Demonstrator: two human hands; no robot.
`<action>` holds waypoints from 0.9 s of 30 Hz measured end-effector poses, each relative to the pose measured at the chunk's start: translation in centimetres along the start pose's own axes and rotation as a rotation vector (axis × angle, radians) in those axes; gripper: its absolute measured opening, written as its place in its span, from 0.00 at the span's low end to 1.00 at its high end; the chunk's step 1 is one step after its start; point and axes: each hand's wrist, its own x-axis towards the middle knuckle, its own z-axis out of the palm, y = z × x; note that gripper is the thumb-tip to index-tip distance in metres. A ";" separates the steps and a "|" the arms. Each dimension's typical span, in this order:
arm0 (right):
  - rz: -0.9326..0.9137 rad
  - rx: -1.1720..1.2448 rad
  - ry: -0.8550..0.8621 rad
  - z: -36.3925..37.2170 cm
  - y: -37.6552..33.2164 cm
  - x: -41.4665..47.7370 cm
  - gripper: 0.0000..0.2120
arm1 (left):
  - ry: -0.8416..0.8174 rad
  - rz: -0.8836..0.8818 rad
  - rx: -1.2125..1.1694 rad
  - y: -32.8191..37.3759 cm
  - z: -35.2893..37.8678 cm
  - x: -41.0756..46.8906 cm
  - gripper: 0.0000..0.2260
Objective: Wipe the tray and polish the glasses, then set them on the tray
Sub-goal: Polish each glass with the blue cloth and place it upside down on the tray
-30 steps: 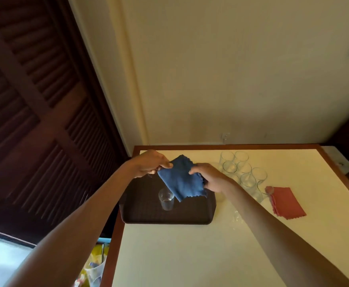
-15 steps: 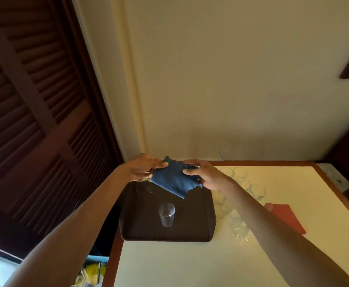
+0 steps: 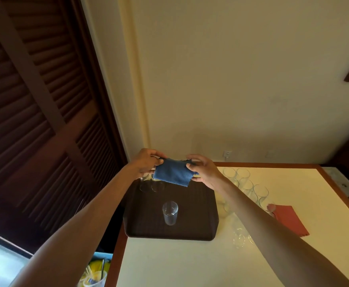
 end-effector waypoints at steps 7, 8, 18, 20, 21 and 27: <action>-0.233 -0.325 -0.079 0.0 0.1 -0.9 0.25 | -0.023 0.154 0.227 -0.1 -0.1 0.0 0.22; -0.270 -0.407 -0.070 0.0 0.1 -0.8 0.26 | -0.009 0.187 0.310 -0.1 -0.1 0.0 0.23; -0.271 -0.807 -0.088 -0.7 1.2 -0.2 0.05 | -0.038 0.288 0.747 0.4 0.8 0.1 0.13; -0.217 -0.776 -0.123 -0.9 1.1 -0.3 0.07 | -0.031 0.274 0.749 0.5 0.8 0.2 0.12; -0.189 -0.744 -0.146 -1.0 0.9 -0.5 0.06 | -0.036 0.268 0.750 0.6 0.8 0.2 0.12; 0.057 -0.675 -0.277 -2.3 0.9 -0.3 0.21 | -0.127 0.164 0.527 0.6 0.1 1.0 0.14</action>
